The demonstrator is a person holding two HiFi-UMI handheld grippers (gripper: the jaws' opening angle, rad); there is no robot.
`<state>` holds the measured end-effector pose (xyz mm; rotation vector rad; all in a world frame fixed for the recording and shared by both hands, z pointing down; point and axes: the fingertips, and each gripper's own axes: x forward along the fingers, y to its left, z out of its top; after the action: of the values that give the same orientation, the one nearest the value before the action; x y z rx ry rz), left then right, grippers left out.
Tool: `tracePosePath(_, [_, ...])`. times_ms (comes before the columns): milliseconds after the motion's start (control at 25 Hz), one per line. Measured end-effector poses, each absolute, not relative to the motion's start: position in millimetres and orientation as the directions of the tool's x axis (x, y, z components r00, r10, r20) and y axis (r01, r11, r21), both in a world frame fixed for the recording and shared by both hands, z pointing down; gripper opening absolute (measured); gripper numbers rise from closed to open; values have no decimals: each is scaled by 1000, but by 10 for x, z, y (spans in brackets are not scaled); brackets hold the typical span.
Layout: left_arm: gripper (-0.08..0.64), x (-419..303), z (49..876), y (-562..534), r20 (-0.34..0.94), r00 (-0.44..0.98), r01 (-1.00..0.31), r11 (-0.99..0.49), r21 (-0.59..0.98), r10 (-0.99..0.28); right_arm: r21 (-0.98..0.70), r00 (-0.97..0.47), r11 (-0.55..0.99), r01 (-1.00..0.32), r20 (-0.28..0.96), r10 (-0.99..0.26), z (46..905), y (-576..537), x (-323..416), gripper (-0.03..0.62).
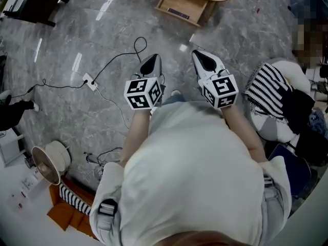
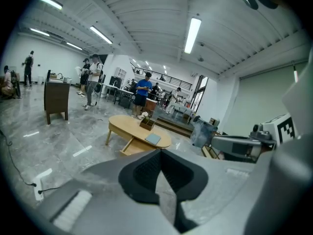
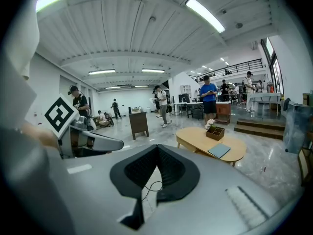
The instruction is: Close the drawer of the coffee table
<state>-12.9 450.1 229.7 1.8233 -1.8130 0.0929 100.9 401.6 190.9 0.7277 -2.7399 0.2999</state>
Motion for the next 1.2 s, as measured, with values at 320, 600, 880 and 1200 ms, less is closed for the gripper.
tracePosePath(320, [2, -220, 2340, 4457, 451, 87, -940, 76, 332, -888, -157, -833, 843, -515, 323, -449, 1904, 3978, 985, 0])
tracePosePath(600, [2, -283, 2380, 4347, 462, 80, -940, 87, 329, -883, -197, -824, 822, -533, 342, -452, 2017, 3827, 1011, 0])
tracePosePath(880, [2, -539, 2504, 4058, 478, 56, -937, 119, 327, -876, -220, -837, 833, -508, 355, -416, 2176, 3544, 757, 0])
tracePosePath(1200, [2, -1040, 2511, 3350, 502, 59, -938, 124, 323, -863, -243, -836, 818, -521, 335, -433, 2125, 2702, 283, 0])
